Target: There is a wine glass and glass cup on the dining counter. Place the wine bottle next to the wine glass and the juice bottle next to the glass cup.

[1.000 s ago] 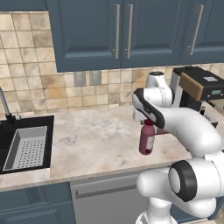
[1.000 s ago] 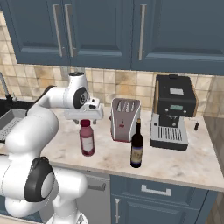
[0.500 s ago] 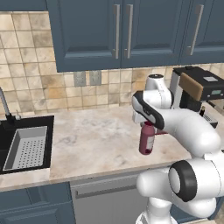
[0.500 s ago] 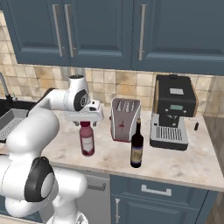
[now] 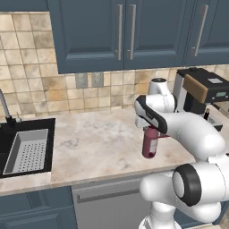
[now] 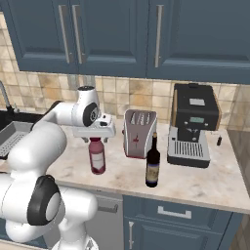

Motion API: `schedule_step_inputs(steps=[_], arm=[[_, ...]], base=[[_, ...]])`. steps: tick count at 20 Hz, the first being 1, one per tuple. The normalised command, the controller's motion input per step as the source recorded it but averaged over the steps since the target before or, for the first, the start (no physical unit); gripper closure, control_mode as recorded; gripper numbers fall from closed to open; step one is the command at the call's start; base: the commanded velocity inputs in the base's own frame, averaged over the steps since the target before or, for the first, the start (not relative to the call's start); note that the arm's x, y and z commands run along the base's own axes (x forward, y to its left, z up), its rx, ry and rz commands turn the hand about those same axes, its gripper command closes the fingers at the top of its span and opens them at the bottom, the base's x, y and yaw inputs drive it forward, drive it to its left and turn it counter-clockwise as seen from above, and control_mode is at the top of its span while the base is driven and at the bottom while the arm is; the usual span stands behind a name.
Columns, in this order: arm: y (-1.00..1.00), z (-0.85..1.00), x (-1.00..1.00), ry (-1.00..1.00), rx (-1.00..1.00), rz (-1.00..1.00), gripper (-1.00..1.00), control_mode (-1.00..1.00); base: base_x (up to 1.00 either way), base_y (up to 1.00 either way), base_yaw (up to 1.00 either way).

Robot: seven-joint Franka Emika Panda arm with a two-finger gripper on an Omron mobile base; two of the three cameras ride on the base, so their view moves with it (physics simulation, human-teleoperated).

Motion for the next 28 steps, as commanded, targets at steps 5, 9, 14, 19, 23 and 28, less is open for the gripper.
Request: schedule_step_inputs(steps=[5,9,14,19,23,28], arm=[[0.0,-0.15,0.0,0.0,-0.01,0.0,-1.0,-1.0],[0.0,-0.13,-0.02,0.0,0.0,0.0,1.0,-1.0],[0.0,-0.1,-0.04,0.0,0.0,0.0,1.0,-1.0],[0.03,0.0,-0.09,-0.01,0.0,-0.01,1.0,-1.0],[0.04,0.39,-0.19,-0.08,0.0,-0.02,1.0,-1.0],[0.0,0.51,-0.28,-0.06,0.0,-0.01,1.0,-1.0]], base=[[0.0,0.0,0.0],[0.0,0.0,0.0],[0.0,0.0,0.0],[0.0,0.0,0.0],[0.0,0.0,0.0],[0.0,0.0,0.0]])
